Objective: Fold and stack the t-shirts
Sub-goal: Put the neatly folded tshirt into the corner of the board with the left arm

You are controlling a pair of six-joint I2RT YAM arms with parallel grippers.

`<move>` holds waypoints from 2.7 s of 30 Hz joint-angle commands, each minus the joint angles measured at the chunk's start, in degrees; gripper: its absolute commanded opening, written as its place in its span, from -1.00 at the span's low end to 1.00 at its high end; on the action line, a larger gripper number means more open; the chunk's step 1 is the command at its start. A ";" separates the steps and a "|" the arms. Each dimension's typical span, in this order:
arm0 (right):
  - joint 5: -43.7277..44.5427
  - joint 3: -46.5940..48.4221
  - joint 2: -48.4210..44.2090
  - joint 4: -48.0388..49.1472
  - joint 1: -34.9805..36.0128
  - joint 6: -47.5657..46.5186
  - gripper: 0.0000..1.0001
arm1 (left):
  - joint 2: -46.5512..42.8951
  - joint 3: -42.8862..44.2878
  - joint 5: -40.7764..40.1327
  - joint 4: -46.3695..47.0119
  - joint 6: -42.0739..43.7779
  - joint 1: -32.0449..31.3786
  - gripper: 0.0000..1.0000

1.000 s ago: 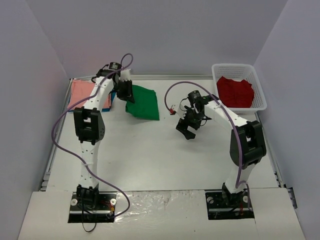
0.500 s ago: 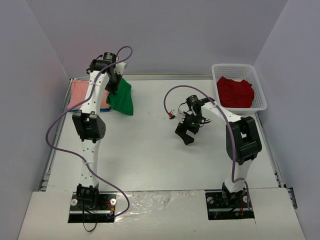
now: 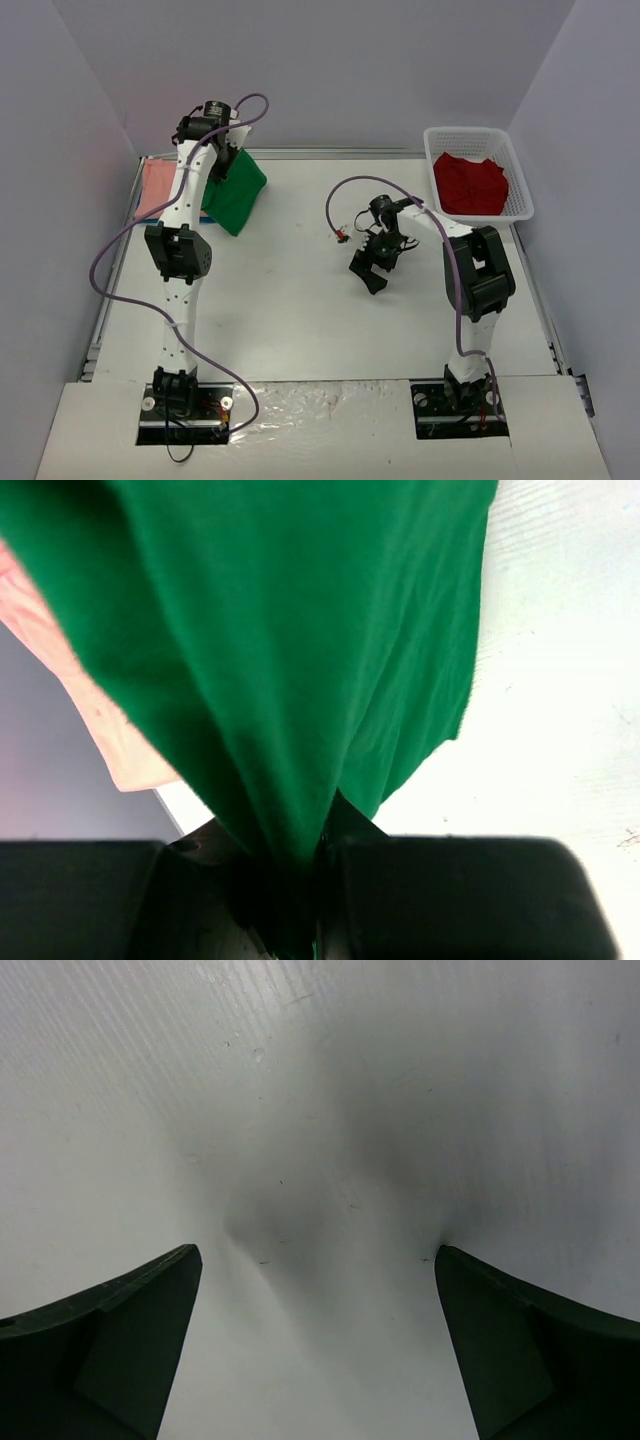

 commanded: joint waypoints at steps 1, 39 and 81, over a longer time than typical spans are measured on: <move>0.93 -0.10 2.46 -2.41 0.35 0.45 1.00 | -1.62 2.91 -0.67 -0.18 0.57 0.28 -0.95; 4.44 -1.24 8.62 -2.49 1.84 0.62 1.00 | -9.97 3.35 4.79 9.49 -5.85 3.88 -0.95; 8.84 -1.94 13.80 -2.41 2.37 1.94 1.00 | -9.98 -7.20 -1.53 16.34 -0.23 7.57 -0.95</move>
